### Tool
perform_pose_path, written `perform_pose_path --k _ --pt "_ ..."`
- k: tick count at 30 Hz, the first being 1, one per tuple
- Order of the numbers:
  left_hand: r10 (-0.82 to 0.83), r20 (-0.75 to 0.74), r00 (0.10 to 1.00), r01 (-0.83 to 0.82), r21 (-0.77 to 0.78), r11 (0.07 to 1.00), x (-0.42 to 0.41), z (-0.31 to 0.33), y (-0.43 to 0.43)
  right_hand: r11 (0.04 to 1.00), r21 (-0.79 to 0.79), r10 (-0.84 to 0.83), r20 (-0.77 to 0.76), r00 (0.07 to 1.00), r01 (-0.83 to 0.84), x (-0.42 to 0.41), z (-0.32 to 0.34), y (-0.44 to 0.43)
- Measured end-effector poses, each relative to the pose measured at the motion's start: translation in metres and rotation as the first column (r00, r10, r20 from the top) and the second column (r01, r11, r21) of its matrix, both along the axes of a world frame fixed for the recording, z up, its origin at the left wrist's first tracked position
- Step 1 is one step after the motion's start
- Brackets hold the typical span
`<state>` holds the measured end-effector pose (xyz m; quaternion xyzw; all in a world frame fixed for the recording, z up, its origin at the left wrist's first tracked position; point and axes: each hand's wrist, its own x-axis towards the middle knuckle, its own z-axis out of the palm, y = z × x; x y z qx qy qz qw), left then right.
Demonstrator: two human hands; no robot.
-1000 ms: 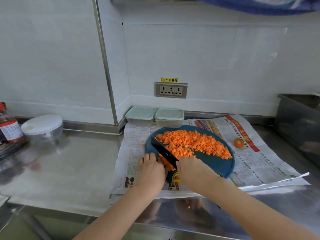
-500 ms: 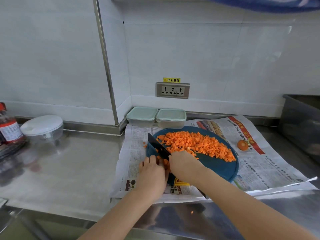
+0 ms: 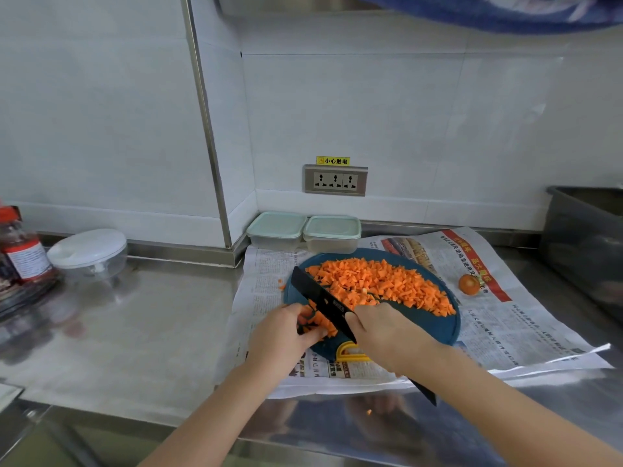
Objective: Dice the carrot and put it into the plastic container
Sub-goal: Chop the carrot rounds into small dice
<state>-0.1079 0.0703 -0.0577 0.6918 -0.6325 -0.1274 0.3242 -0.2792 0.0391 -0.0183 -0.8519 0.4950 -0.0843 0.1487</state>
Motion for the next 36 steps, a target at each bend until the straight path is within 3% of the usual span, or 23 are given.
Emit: perform_pose_path --k 16,24,32,36 --pt "0.011 -0.068 0.998 -0.01 0.027 1.0 -0.007 0.003 -0.004 1.0 0.01 -0.029 -0.005 1.0 0.029 -0.003 0.0 0.013" --pt "-0.037 -0.252 0.967 0.056 0.068 0.996 -0.003 0.01 -0.005 0.996 0.071 -0.06 -0.004 0.998 0.06 0.001 0.005 0.012" --pt "-0.018 -0.177 0.984 0.047 0.161 0.986 0.0 0.013 -0.013 0.982 0.167 -0.088 -0.005 0.996 0.087 0.004 0.009 0.006" --pt "-0.014 -0.159 0.987 0.04 0.158 0.987 0.001 0.011 -0.015 0.997 0.072 0.031 -0.08 0.996 -0.026 0.006 0.005 0.003"
